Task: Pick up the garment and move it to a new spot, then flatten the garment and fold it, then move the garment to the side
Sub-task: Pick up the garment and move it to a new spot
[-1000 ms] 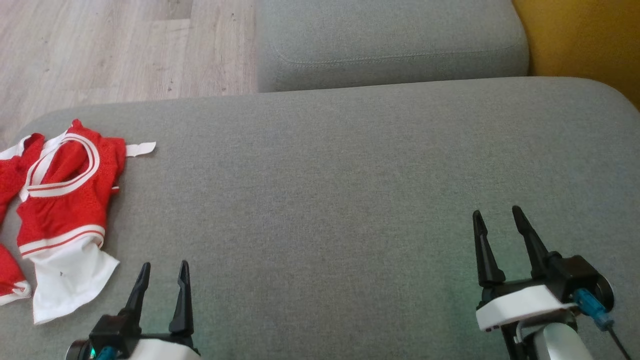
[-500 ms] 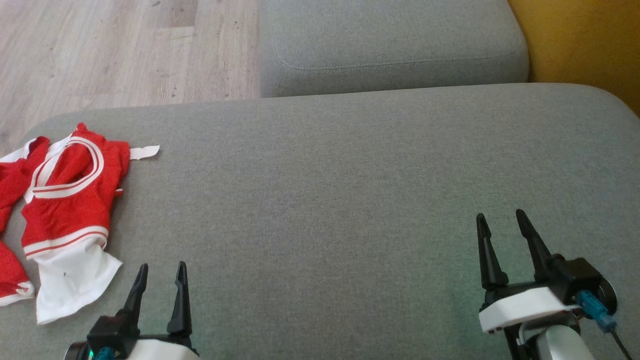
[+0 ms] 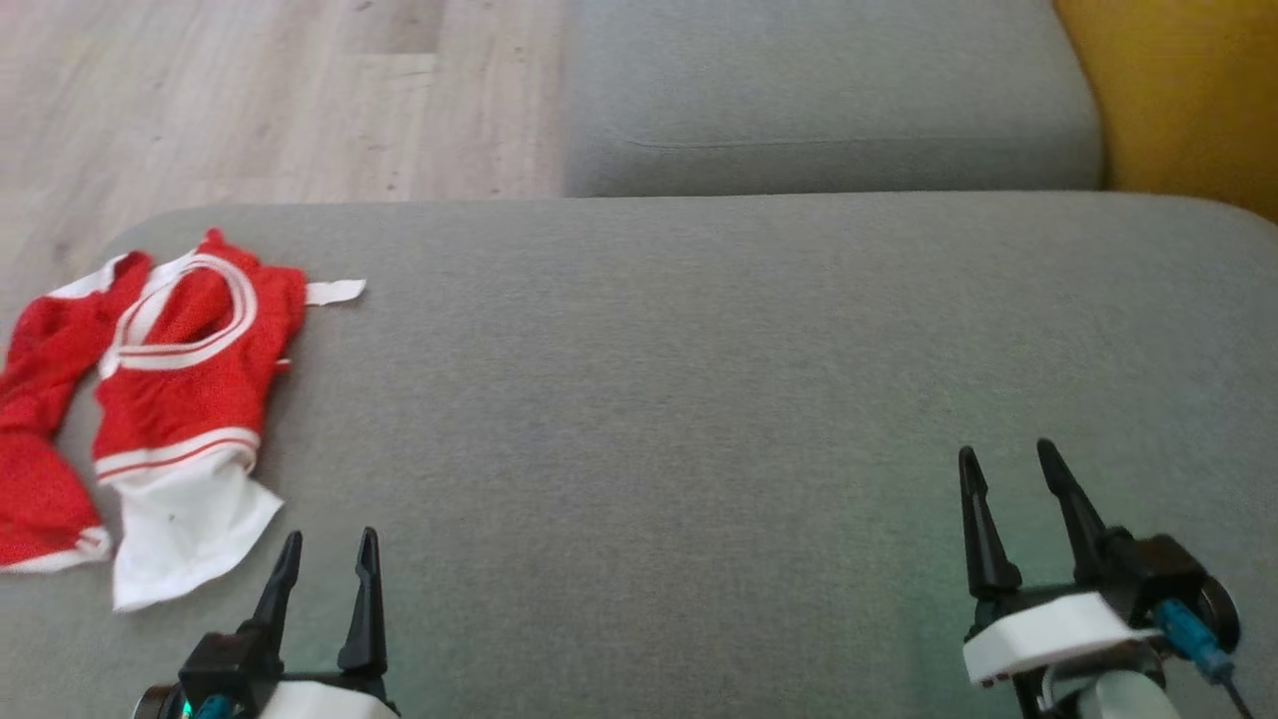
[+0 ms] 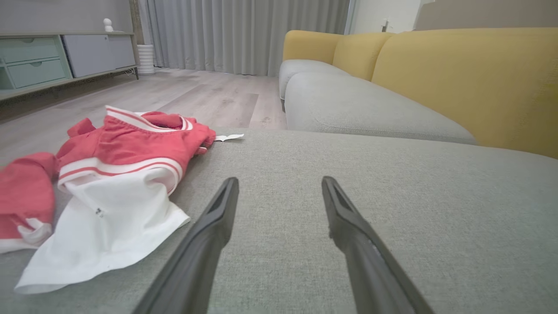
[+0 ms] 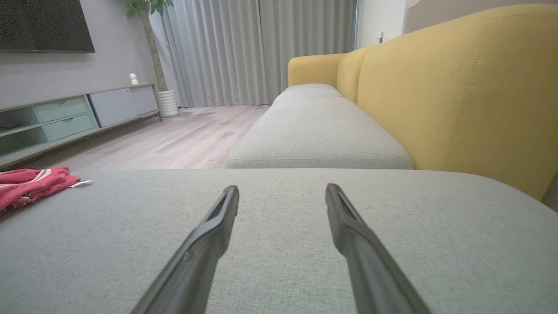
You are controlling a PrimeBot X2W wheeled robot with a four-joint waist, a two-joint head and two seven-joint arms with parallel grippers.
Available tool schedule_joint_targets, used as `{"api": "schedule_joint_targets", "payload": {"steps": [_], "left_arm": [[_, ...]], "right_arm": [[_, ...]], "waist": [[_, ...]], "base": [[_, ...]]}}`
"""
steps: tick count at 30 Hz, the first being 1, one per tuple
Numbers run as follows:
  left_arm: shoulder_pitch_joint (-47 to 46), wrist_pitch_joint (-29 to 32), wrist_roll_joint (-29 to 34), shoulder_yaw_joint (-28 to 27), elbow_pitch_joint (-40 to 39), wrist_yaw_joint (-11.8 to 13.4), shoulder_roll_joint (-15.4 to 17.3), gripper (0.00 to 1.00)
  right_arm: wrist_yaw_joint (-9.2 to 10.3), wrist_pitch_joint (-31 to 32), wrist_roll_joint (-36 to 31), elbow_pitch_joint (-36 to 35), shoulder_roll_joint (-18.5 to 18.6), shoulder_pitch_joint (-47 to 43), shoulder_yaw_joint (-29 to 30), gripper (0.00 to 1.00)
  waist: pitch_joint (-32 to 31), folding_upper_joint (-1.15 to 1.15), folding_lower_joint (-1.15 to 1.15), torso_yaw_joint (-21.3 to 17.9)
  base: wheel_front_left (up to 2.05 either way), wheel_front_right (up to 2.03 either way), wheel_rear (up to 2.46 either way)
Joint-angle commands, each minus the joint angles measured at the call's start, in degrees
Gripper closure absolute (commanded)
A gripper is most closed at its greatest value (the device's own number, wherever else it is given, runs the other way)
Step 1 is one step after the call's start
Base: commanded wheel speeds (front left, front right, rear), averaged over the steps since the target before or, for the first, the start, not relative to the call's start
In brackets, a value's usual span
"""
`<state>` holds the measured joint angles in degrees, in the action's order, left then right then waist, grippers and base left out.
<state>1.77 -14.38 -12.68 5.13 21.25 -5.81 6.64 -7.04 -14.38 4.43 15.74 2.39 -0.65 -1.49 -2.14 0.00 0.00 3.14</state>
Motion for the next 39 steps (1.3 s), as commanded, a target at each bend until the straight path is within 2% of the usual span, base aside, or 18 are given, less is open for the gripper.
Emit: {"api": "schedule_joint_targets", "payload": {"steps": [1,12,18,24,34,39], "left_arm": [[-1.8,-0.6,0.2,-1.9,-1.5,0.0,0.8,0.0],[-0.1,0.0,-0.2,-2.4,-2.0,0.8,2.6,0.0],[2.6,0.7,-1.5,-4.3,-4.0,1.5,4.3,0.0],[3.7,2.0,-2.1,-4.6,-7.6,2.6,4.3,0.0],[0.3,4.4,-4.7,-5.9,-12.4,2.9,4.9,0.0],[-6.1,9.0,-8.3,-9.1,-14.4,2.7,7.6,0.0]], "right_arm": [[-0.45,-0.6,-0.4,-1.9,0.5,0.9,-1.3,0.0],[-0.45,-0.6,1.5,-2.2,0.5,0.2,-3.4,0.0],[-0.45,-0.6,2.4,-1.9,0.5,1.1,-5.0,0.0],[-0.45,-0.6,1.9,-2.2,0.5,1.6,-6.5,0.0],[-0.45,-0.6,0.7,-2.5,0.5,2.5,-6.9,0.0],[-0.45,-0.6,-1.3,-3.2,0.5,4.2,-6.5,0.0]], "waist": [[-0.5,0.0,0.0,2.4],[-2.0,0.0,0.0,18.3],[-2.0,0.0,0.0,23.5],[-1.0,0.0,0.0,23.3],[2.9,0.0,0.0,17.2],[7.6,0.0,0.0,14.7]], "base": [[0.0,0.0,0.0],[0.0,0.0,0.0],[0.0,0.0,0.0],[0.0,0.0,0.0],[0.0,0.0,0.0],[0.0,0.0,0.0]]}}
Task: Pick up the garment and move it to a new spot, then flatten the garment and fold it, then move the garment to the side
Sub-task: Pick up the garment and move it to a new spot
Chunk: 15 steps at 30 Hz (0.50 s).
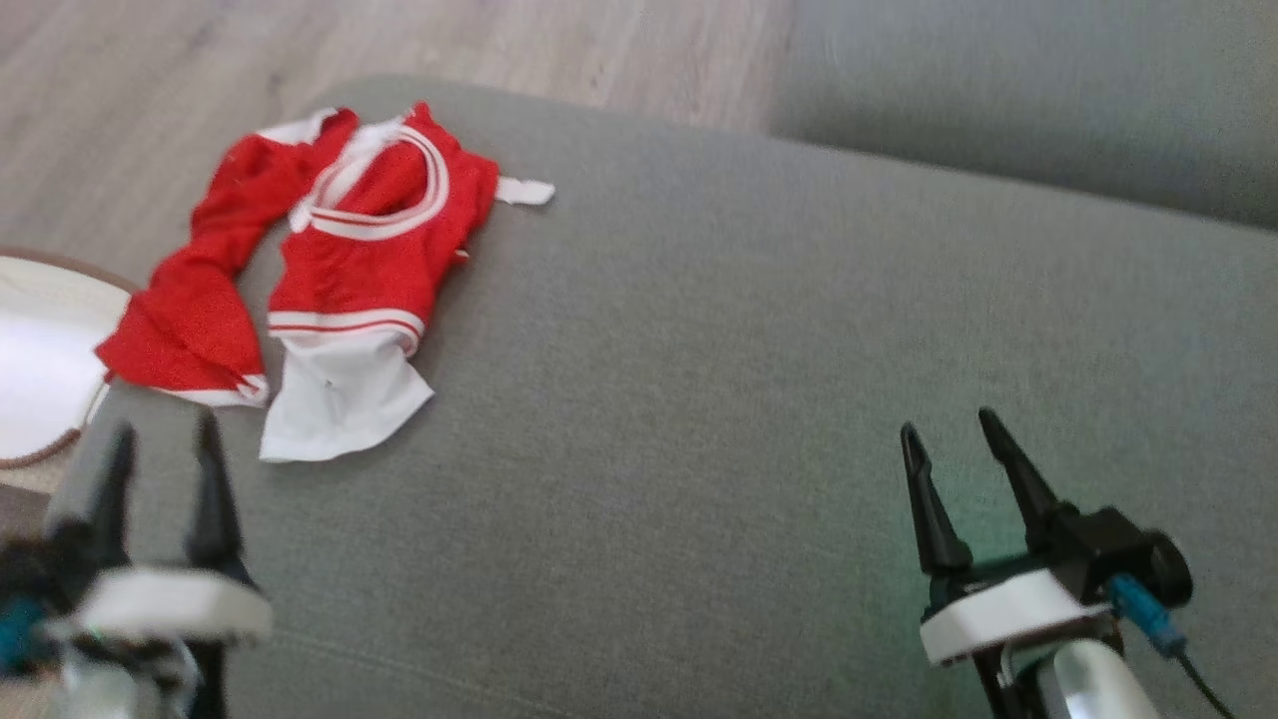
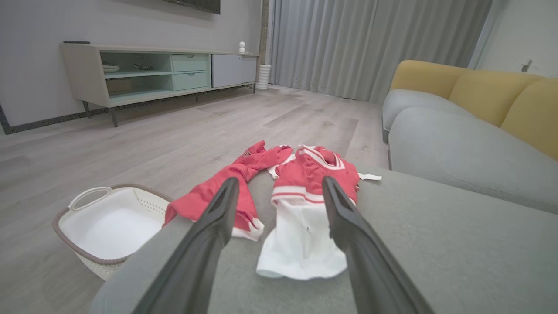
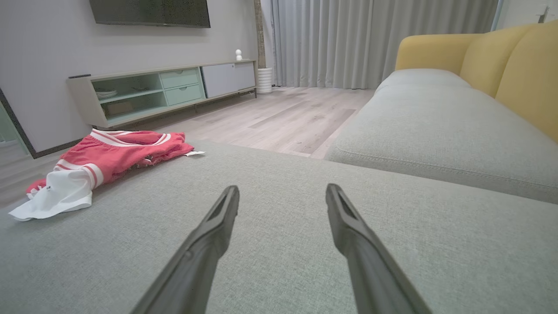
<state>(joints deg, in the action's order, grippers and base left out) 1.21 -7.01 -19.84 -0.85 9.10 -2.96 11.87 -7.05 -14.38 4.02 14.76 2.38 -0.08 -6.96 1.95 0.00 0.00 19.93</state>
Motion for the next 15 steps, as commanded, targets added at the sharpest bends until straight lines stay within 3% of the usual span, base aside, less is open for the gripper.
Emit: {"api": "schedule_joint_targets", "payload": {"steps": [1,3,9,15], "left_arm": [[-7.4,3.0,-2.2,-3.7,-2.4,-0.4,3.2,0.0],[-9.3,4.5,-2.9,-4.3,-2.1,-0.7,4.4,0.0],[-23.4,12.6,-6.0,-5.7,6.4,-2.7,12.7,0.0],[-33.1,16.6,-9.0,-3.8,17.2,-3.9,15.3,0.0]], "right_arm": [[-0.44,-0.6,-1.5,-2.5,0.5,4.2,-0.9,0.0],[-0.44,-0.6,-2.1,-2.6,0.5,4.7,-0.9,0.0],[-0.44,-0.6,-5.1,-3.3,0.8,8.1,-0.7,0.0],[-0.44,-0.6,-6.0,-3.5,1.8,9.6,-1.7,0.0]], "waist": [[4.8,0.0,0.0,-2.5],[6.1,0.0,0.0,-3.0],[14.0,0.0,0.0,-5.5],[17.7,0.0,0.0,-7.1]], "base": [[0.0,0.0,0.0],[0.0,0.0,0.0],[0.0,0.0,0.0],[0.0,0.0,0.0]]}}
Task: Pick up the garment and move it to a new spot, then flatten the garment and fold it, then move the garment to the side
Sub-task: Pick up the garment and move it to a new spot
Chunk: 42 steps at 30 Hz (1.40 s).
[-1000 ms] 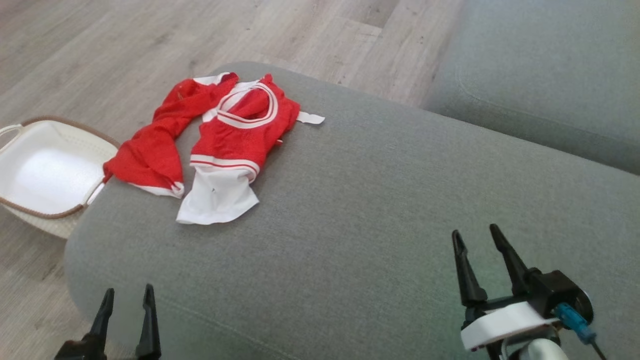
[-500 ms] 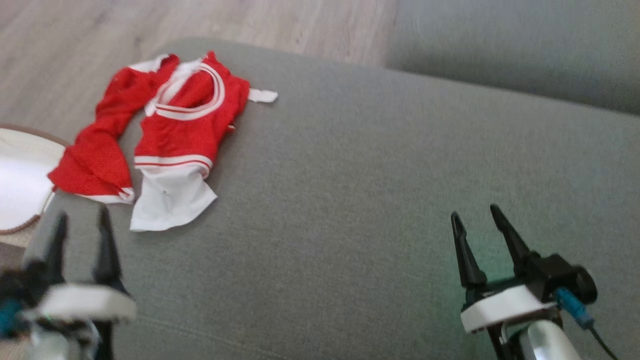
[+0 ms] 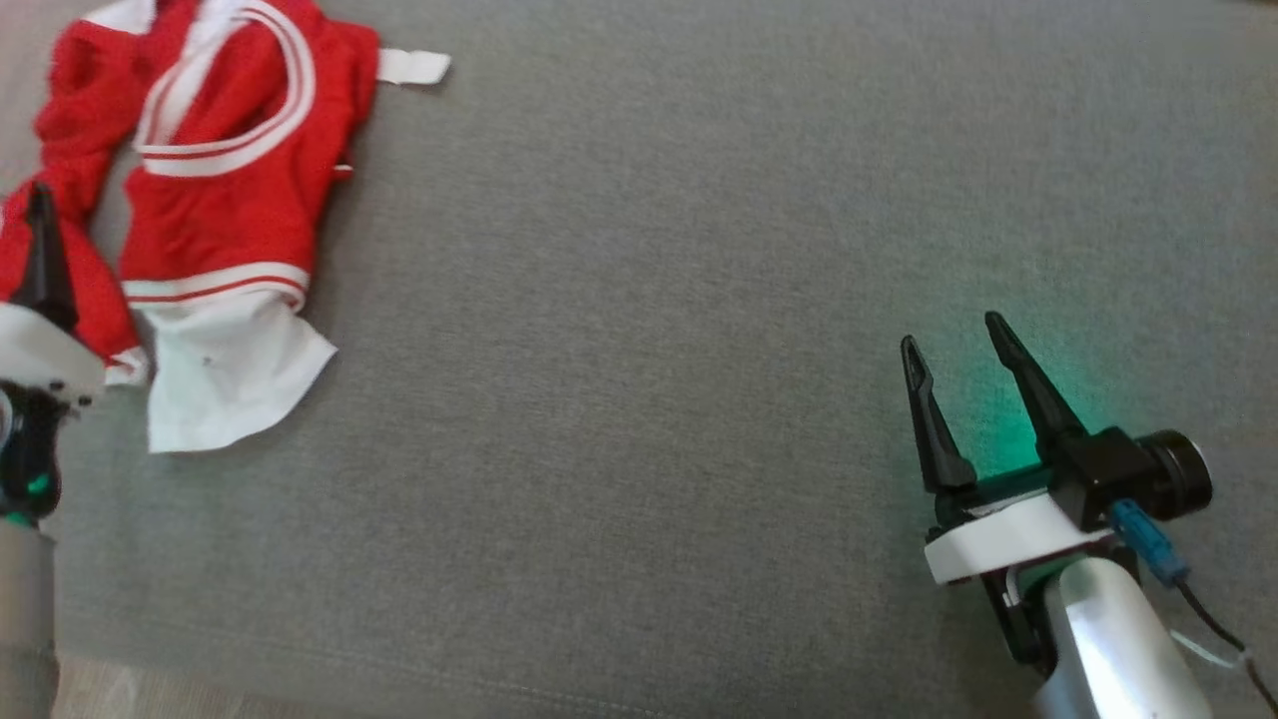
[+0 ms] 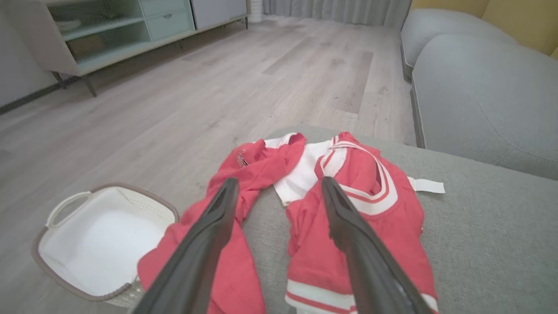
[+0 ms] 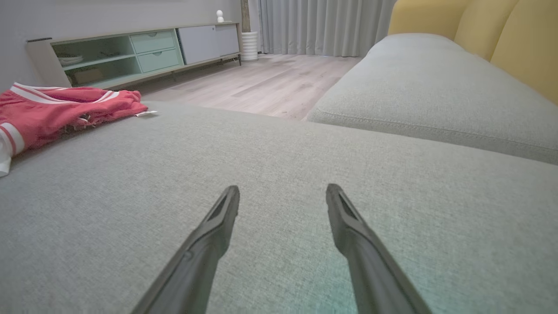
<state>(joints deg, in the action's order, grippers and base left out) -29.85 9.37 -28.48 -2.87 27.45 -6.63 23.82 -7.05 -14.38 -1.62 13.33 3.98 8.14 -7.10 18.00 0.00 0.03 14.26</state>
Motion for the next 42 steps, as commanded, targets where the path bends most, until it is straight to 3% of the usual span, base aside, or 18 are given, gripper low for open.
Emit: {"api": "schedule_joint_targets", "payload": {"steps": [1,7,18,21,32,42], "left_arm": [[-3.1,0.6,-1.0,-1.2,0.6,-0.4,3.6,0.0],[-8.4,1.6,-5.1,2.6,8.6,-0.8,3.6,0.0],[-10.8,0.2,-12.0,13.0,15.1,-0.8,3.6,0.03],[-10.7,0.0,-13.6,16.0,15.7,-0.8,4.1,1.0],[-11.5,-3.2,-20.5,24.0,7.3,-0.9,11.5,1.0],[-11.7,0.2,-27.4,31.9,-12.5,-0.9,19.9,1.0]], "right_arm": [[-0.44,-0.6,-0.5,-2.2,0.3,1.6,-1.6,0.0],[-0.44,-0.6,-1.0,-2.8,1.3,2.7,-2.0,0.0],[-0.44,-0.6,-1.1,-3.4,1.3,3.7,-2.5,0.0],[-0.44,-0.6,-0.9,-3.1,1.1,3.5,-2.7,0.0],[-0.44,-0.6,1.9,-1.5,-0.2,3.6,-4.3,0.0],[-0.44,-0.6,6.0,-0.7,-1.1,1.0,-5.3,0.0]], "waist": [[2.1,0.0,-0.03,-1.7],[4.6,0.0,-0.03,-2.8],[6.9,0.0,-0.03,-3.3],[6.4,0.0,-0.03,-3.3],[-0.7,0.0,-0.03,-5.3],[-11.1,0.0,-0.03,-9.4]], "base": [[0.0,0.0,0.0],[0.0,0.0,0.0],[0.0,0.0,0.0],[0.0,0.0,0.0],[0.0,0.0,0.0],[0.0,0.0,0.0]]}}
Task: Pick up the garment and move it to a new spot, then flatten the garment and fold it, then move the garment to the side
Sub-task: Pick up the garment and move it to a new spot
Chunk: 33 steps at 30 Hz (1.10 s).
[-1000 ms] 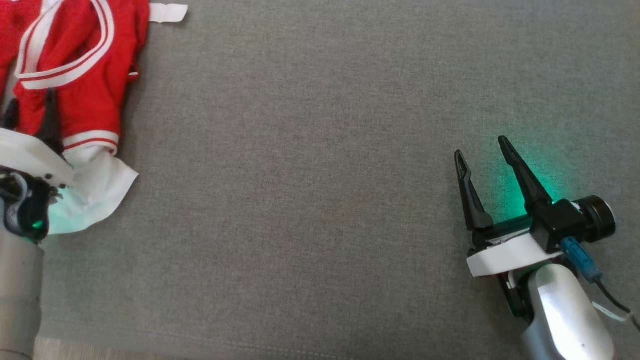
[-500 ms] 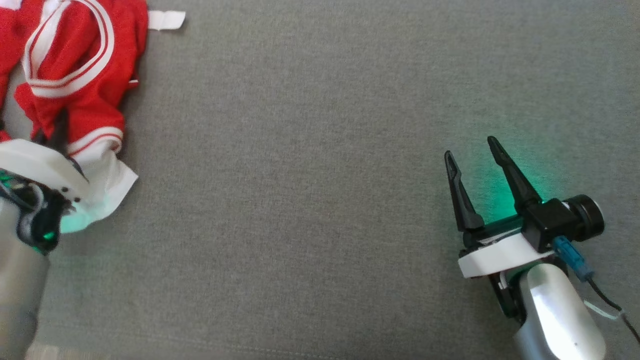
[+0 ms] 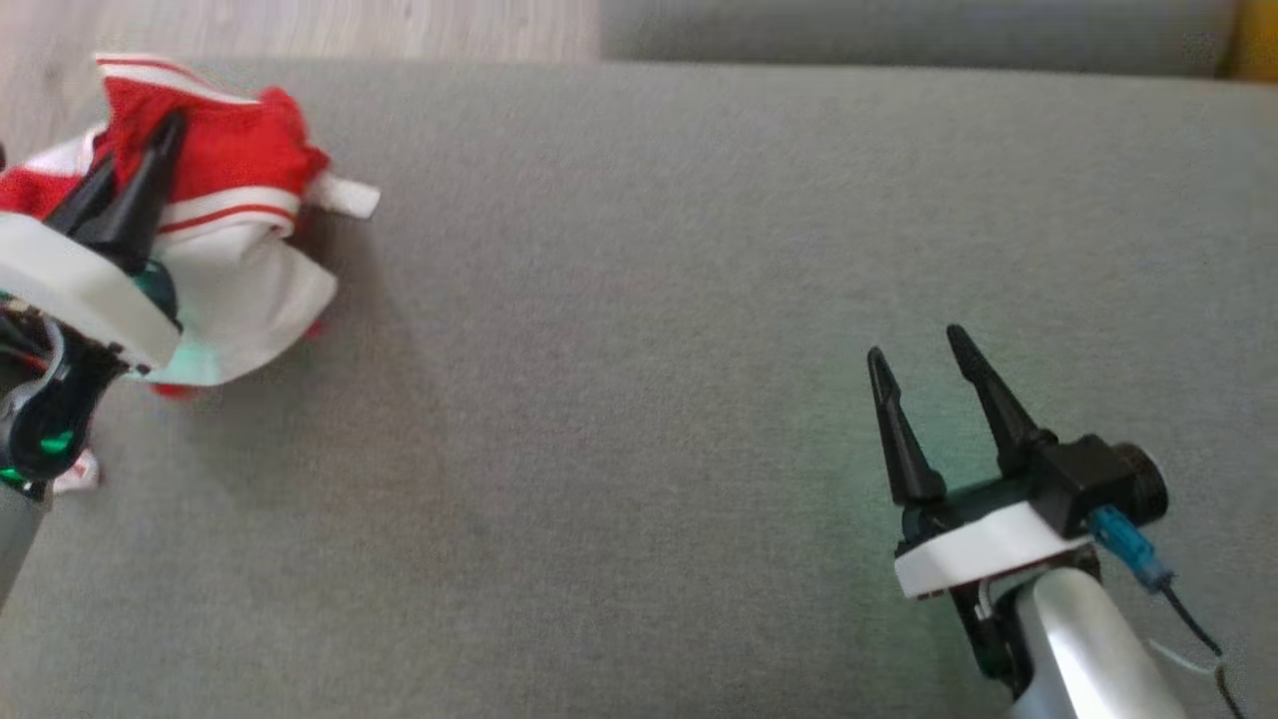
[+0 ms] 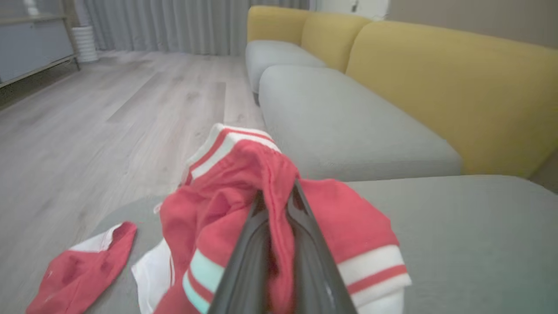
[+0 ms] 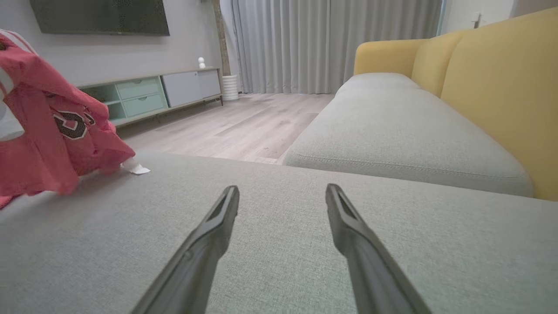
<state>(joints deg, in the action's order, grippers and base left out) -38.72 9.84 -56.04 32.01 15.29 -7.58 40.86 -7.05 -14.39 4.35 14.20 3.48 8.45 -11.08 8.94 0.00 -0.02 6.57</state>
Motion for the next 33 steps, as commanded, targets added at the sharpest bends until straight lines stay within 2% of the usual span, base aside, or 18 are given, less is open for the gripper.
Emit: {"api": "schedule_joint_targets", "payload": {"steps": [1,5,8,15,19,26,33], "left_arm": [[-2.8,0.2,-0.4,-2.5,-2.3,0.1,3.4,1.0],[-2.6,1.9,-3.3,-1.2,-10.6,0.1,4.5,1.0],[-2.2,2.5,-5.6,-0.8,-16.2,0.1,3.9,1.0],[-1.7,3.7,-9.4,1.2,-26.8,1.0,-1.1,1.0],[-2.0,4.5,-9.7,3.6,-29.5,1.5,-4.5,1.0],[-2.2,3.0,-10.0,7.0,-25.9,1.3,-10.8,1.0],[-0.7,-1.9,-2.2,12.8,-9.3,1.6,-16.3,1.0]], "right_arm": [[-0.44,-0.6,0.6,-1.6,-0.6,0.5,-1.5,0.0],[-0.44,-0.6,2.0,-2.1,-0.6,-0.4,-1.9,0.0],[-0.44,-0.6,2.5,-2.5,-0.6,-0.8,-2.4,0.0],[-0.44,-0.6,4.0,-4.1,-0.6,-0.3,-4.2,0.0],[-0.44,-0.6,5.0,-5.0,-0.6,0.8,-5.2,0.0],[-0.44,-0.6,6.2,-6.3,-0.6,2.5,-5.9,0.0],[-0.44,-0.6,5.9,-6.7,-0.6,3.5,-5.4,0.0]], "waist": [[-2.7,0.0,0.02,-2.2],[-4.5,0.0,0.02,-4.2],[-4.9,0.0,0.02,-5.7],[-3.6,0.0,0.02,-10.2],[-2.1,0.0,0.02,-12.9],[0.4,0.0,0.02,-16.6],[2.5,0.0,0.02,-18.2]], "base": [[0.0,0.0,0.0],[0.0,0.0,0.0],[0.0,0.0,0.0],[0.0,0.0,0.0],[0.0,0.0,0.0],[0.0,0.0,0.0],[0.0,0.0,0.0]]}}
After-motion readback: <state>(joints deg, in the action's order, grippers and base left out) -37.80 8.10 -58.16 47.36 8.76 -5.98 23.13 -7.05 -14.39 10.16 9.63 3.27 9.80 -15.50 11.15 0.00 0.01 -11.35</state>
